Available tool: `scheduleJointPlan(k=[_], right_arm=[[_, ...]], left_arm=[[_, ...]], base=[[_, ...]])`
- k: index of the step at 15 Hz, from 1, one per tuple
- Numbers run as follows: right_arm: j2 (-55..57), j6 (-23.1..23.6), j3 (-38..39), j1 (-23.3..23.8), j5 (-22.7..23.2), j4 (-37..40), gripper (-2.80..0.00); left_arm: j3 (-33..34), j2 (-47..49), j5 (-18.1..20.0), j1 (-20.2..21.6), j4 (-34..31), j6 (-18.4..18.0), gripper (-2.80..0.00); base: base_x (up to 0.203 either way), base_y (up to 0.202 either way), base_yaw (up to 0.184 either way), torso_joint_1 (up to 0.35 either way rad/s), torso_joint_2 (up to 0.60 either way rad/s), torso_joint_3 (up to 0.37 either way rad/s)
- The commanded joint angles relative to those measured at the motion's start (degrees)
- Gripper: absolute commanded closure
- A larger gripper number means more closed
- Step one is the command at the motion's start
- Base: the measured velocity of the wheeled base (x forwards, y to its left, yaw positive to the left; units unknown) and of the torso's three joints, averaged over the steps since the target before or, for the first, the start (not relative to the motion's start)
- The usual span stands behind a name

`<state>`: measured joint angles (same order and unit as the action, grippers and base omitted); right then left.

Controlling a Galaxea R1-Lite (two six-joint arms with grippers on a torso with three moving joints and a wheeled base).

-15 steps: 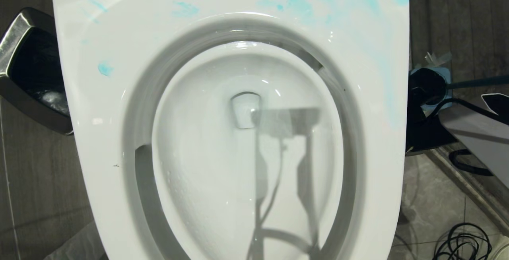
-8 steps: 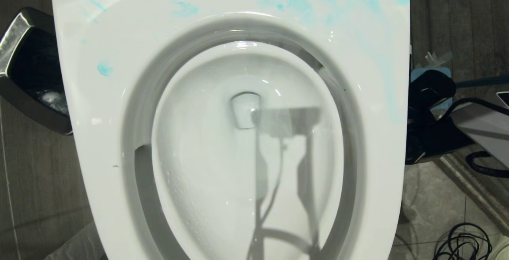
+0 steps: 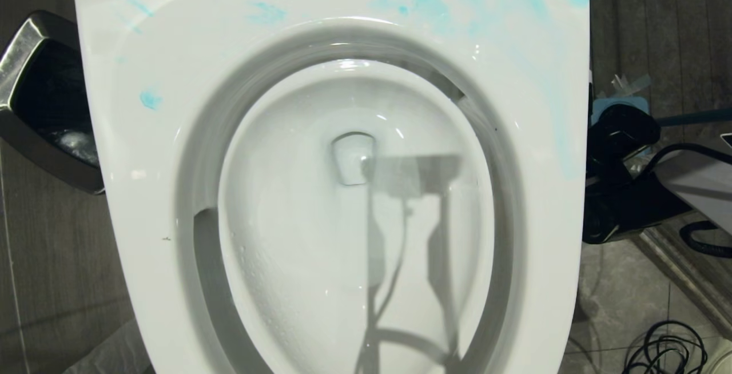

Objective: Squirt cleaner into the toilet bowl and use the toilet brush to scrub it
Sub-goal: Pour in the cleaning agent

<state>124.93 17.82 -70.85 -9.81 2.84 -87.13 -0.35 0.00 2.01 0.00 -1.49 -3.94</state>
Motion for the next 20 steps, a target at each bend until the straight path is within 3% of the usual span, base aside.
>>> scheduleJointPlan(k=[1, 8, 17, 19, 20], right_arm=[[1.0, 0.0, -1.5, 0.5, 0.1, -0.5, -2.8], [7.1, 0.2, -15.6, 1.0, 0.3, -0.5, -2.8], [11.1, 0.3, -25.1, -0.5, 0.7, -0.5, -2.8], [11.9, 0.3, -26.3, -0.6, 0.7, -0.5, 0.0], [12.3, 0.4, -27.3, -0.6, 0.7, -0.5, 0.0]], left_arm=[[0.0, 0.0, 0.0, 0.0, 0.0, 0.0, 0.0], [0.0, 0.0, 0.0, 0.0, 0.0, 0.0, 0.0], [0.0, 0.0, 0.0, 0.0, 0.0, 0.0, 0.0], [0.0, 0.0, 0.0, 0.0, 0.0, 0.0, 0.0], [0.0, 0.0, 0.0, 0.0, 0.0, 0.0, 0.0]], base=[[0.0, 0.0, 0.0, 0.0, 0.0, 0.0], [0.0, 0.0, 0.0, 0.0, 0.0, 0.0], [0.0, 0.0, 0.0, 0.0, 0.0, 0.0], [0.0, 0.0, 0.0, 0.0, 0.0, 0.0], [0.0, 0.0, 0.0, 0.0, 0.0, 0.0]])
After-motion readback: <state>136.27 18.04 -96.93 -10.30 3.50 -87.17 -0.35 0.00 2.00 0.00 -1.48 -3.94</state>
